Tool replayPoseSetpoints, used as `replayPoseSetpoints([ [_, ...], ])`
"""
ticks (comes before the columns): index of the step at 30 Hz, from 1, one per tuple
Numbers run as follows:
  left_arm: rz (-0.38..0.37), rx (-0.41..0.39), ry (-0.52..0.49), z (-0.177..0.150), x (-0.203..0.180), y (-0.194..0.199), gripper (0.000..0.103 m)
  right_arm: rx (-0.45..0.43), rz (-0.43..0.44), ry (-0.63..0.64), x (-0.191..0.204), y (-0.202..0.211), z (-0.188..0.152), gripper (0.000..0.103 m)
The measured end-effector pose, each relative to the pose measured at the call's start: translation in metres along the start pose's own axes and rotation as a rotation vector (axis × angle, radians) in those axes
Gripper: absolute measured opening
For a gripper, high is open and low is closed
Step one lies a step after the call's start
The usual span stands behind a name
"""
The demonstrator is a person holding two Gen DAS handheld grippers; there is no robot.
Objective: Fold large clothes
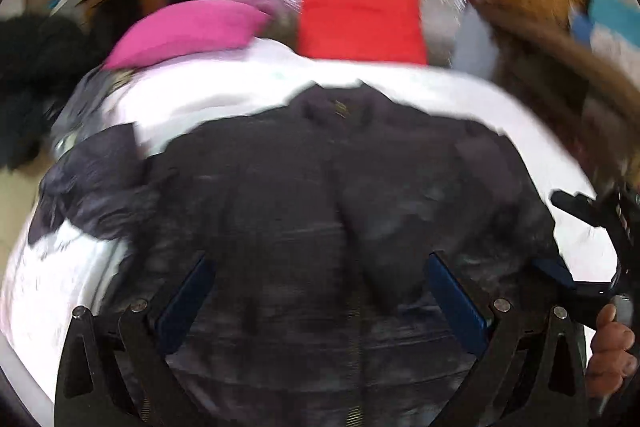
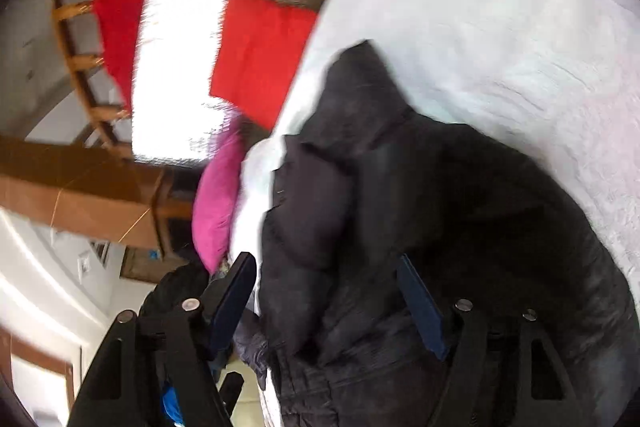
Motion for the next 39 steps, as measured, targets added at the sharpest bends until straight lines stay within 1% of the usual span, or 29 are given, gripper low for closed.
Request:
replayPoseSetpoints([
  [2,0.02,0.019,-0.056,0.001,-0.022,-0.015,0.103,0.036,-0.033,-0.09,-0.019,-0.007,0.002,0.075],
  [4,0.042,0.023,-0.12,0.005,-0.04,-0.029,0.103,0.04,-0.072,-0.149,-0.041,-0.004,0.002,0.073],
  [5,0.062,0.019,-0.166,0.007,-0.048,-0.037,0.103,0.041,-0.07,-0.195,-0.053,-0.005,0.005,0.067],
  [6,0.086,0.012,-0.209,0.011,-0.054,-0.045,0.103,0.04,-0.07,-0.226,-0.059,-0.006,0.006,0.064],
  [7,0.1,0.008,-0.24,0.013,-0.059,-0.05,0.096,0.044,-0.064,-0.24,-0.061,-0.006,0.006,0.064],
  [8,0.1,0.009,-0.266,0.015,-0.062,-0.055,0.08,0.051,-0.054,-0.248,-0.062,-0.005,0.005,0.064],
  [9,0.085,0.025,-0.289,0.016,-0.065,-0.061,0.069,0.055,-0.048,-0.249,-0.063,-0.005,0.004,0.064],
  [10,0.07,0.044,-0.298,0.016,-0.065,-0.064,0.045,0.057,-0.046,-0.246,-0.063,-0.007,0.003,0.064],
  [11,0.053,0.067,-0.296,0.017,-0.062,-0.068,0.032,0.06,-0.047,-0.237,-0.063,-0.005,0.002,0.064],
  [12,0.047,0.077,-0.278,0.018,-0.056,-0.068,0.031,0.069,-0.052,-0.214,-0.061,-0.006,0.0,0.065],
  [14,0.034,0.086,-0.216,0.02,-0.04,-0.062,0.03,0.077,-0.057,-0.176,-0.06,-0.003,-0.003,0.066],
  [16,-0.021,0.099,-0.133,0.02,-0.02,-0.056,0.031,0.087,-0.045,-0.14,-0.057,-0.003,-0.005,0.066],
  [17,-0.061,0.106,-0.093,0.019,-0.008,-0.052,0.033,0.103,-0.041,-0.118,-0.055,-0.002,-0.006,0.066],
  [18,-0.078,0.105,-0.06,0.017,0.007,-0.049,0.033,0.119,-0.037,-0.1,-0.054,-0.003,-0.008,0.066],
  [19,-0.058,0.102,-0.047,0.016,0.019,-0.047,0.033,0.137,-0.033,-0.082,-0.052,-0.003,-0.01,0.066],
  [21,0.052,0.115,0.001,0.009,0.063,-0.044,0.033,0.156,-0.038,-0.056,-0.046,-0.005,-0.013,0.066],
  [22,0.075,0.13,0.036,0.005,0.078,-0.045,0.033,0.163,-0.048,-0.04,-0.043,-0.003,-0.014,0.066],
  [24,0.088,0.157,0.129,-0.002,0.101,-0.042,0.031,0.158,-0.088,-0.005,-0.033,-0.006,-0.018,0.066],
  [25,0.079,0.16,0.145,-0.002,0.103,-0.04,0.034,0.146,-0.114,0.022,-0.029,-0.003,-0.017,0.066],
  [27,0.064,0.157,0.116,0.008,0.09,-0.037,0.059,0.094,-0.136,0.108,-0.014,0.009,-0.011,0.066],
  [28,0.056,0.143,0.096,0.017,0.078,-0.035,0.081,0.069,-0.111,0.129,-0.003,0.015,-0.007,0.066],
  [29,0.046,0.12,0.081,0.024,0.069,-0.033,0.091,0.054,-0.079,0.137,0.007,0.021,-0.004,0.066],
  [30,0.031,0.081,0.059,0.034,0.052,-0.029,0.092,0.034,-0.048,0.141,0.013,0.027,0.0,0.066],
  [32,-0.007,0.06,0.014,0.044,0.021,-0.027,0.093,-0.039,0.005,0.156,0.028,0.036,0.013,0.066],
  [34,-0.027,0.109,-0.034,0.045,-0.007,-0.04,0.093,-0.071,0.037,0.154,0.032,0.03,0.021,0.066],
  [35,-0.011,0.136,-0.068,0.043,-0.019,-0.051,0.093,-0.062,0.047,0.139,0.031,0.023,0.021,0.064],
  [37,0.029,0.171,-0.133,0.035,-0.036,-0.072,0.093,-0.033,0.057,0.082,0.026,0.002,0.018,0.049],
  [38,0.029,0.182,-0.161,0.03,-0.043,-0.083,0.083,-0.015,0.046,0.057,0.021,-0.011,0.016,0.041],
  [39,0.016,0.195,-0.187,0.024,-0.048,-0.092,0.07,-0.006,0.029,0.047,0.012,-0.014,0.016,0.041],
])
Point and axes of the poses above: each gripper's, at about its wrist camera, not at the fingertips, and y roughly against the way its jaws point, x to its left, z to its top, the point moved 8 cm from there along -y, roughly the way its jaws point, and after that the axes turned 10 degrees about -x, right-handed, at the moved point
